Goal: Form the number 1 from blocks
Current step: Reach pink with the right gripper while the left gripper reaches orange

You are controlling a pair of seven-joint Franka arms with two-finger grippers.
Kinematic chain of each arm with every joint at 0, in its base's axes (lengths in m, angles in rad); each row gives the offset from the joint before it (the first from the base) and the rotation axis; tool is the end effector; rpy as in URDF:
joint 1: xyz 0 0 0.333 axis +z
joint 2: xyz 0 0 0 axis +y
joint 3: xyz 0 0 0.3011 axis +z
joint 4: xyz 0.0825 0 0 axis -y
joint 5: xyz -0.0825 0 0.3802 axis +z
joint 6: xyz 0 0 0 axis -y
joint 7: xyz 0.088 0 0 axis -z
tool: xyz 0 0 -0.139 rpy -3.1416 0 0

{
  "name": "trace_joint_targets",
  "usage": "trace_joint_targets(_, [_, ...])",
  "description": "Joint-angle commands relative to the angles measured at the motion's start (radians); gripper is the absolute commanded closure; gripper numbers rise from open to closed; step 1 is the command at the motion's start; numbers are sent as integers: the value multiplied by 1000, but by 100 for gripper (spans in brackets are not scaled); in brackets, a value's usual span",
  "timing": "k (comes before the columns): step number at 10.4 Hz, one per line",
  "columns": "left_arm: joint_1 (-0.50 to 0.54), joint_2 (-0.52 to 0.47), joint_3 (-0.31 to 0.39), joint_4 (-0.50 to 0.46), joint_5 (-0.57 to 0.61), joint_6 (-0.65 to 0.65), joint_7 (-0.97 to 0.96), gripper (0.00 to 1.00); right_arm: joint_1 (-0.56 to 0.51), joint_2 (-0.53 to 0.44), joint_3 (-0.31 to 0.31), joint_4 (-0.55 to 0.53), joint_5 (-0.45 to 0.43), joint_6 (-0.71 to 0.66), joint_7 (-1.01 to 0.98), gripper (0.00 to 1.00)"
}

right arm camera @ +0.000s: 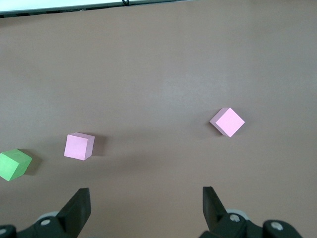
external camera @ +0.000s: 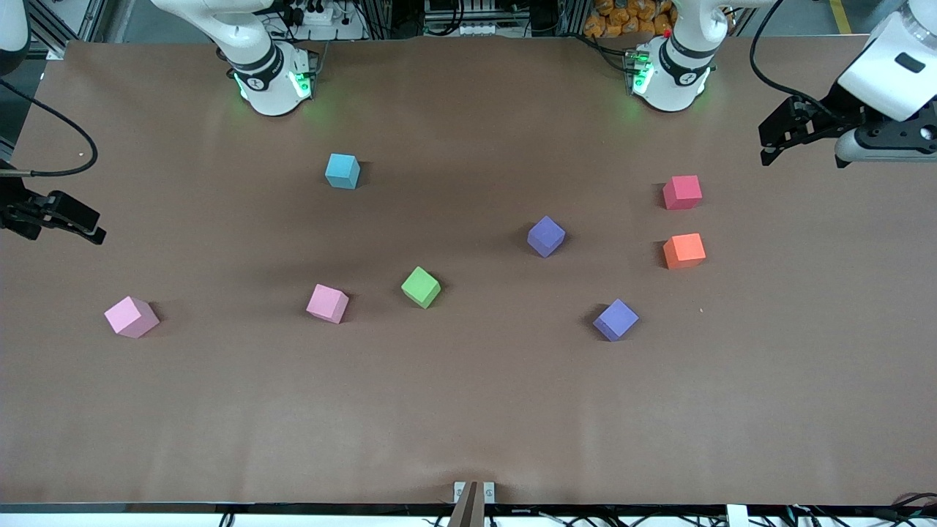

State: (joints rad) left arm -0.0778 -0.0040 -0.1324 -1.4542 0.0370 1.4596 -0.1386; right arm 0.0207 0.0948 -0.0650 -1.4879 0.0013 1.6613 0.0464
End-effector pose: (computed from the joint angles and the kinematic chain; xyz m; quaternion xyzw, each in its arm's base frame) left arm 0.5274 -0.1071 0.6240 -0.9992 0.0336 -0.0078 0.0175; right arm 0.5899 -0.0243 0.5714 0.9982 -0.0451 0.0394 0.0024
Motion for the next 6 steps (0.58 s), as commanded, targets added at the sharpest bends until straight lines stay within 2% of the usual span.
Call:
trace_joint_targets(1, [3,42,-1,-2,15,-10,-10,0,-12,-6,13,1,-17,-11,-10,0])
trace_joint_targets(3, [0,76,-3,-38,6,2,-35,0,-10,-4,13,0,-14,-11,-8,0])
trace_joint_targets(4, [-5,79,-3,-85,7,37,-39,0,-5,0,13,-3,-12,-11,-8,0])
trace_joint_targets(6, [0,76,-3,-270,12,199,-64,0,14,20,13,-11,-4,-11,-8,0])
